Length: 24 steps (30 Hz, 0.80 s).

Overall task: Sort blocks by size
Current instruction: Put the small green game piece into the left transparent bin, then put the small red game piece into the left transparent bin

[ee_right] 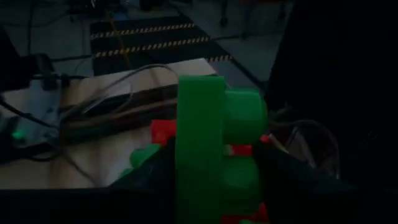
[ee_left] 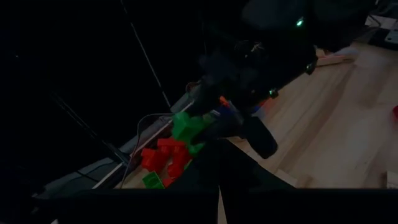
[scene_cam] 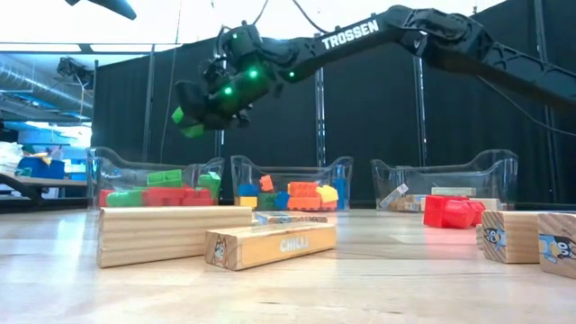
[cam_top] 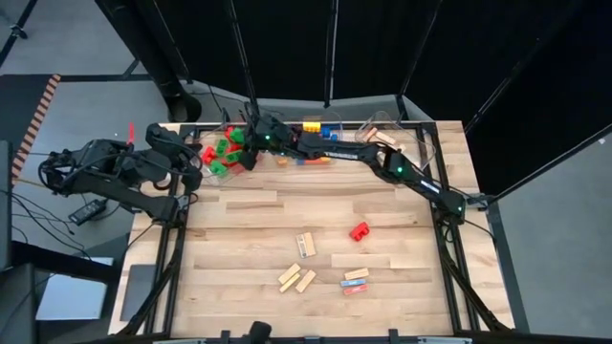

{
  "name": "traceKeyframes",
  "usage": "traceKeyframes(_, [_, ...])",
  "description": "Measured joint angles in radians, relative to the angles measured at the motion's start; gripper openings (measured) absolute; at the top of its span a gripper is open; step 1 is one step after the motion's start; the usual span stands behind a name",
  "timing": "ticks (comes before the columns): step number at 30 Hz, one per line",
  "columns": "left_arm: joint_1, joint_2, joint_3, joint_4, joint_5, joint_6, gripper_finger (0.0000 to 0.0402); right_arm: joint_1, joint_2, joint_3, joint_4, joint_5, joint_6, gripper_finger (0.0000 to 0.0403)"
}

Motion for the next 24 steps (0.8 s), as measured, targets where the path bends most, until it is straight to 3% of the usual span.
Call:
traceKeyframes(6, [0.0, 0.0, 0.0, 0.0, 0.0, 0.001, 0.0004, -0.016, -0.005, 0.002, -0.092, 0.049, 0.036, 0.035])
traceKeyframes(9, [0.0, 0.0, 0.0, 0.0, 0.0, 0.019, 0.0004, -0.02, -0.01, 0.039, -0.133, 0.091, 0.031, 0.0388])
traceKeyframes(13, [0.0, 0.0, 0.0, -0.001, 0.0, 0.02, 0.0004, -0.014, -0.104, 0.029, -0.269, 0.039, 0.03, 0.0377])
traceKeyframes(16, [0.0, 0.0, 0.0, -0.003, 0.0, 0.022, 0.0004, -0.002, -0.212, 0.037, -0.484, -0.121, -0.051, 0.0352])
traceKeyframes(19, [0.0, 0.0, 0.0, -0.003, 0.0, 0.034, 0.0004, 0.028, -0.336, 0.041, -0.785, -0.254, -0.137, 0.0329])
traceKeyframes(24, [0.0, 0.0, 0.0, -0.003, 0.0, 0.047, 0.0004, 0.079, -0.47, 0.018, -1.308, -0.276, -0.195, 0.0306])
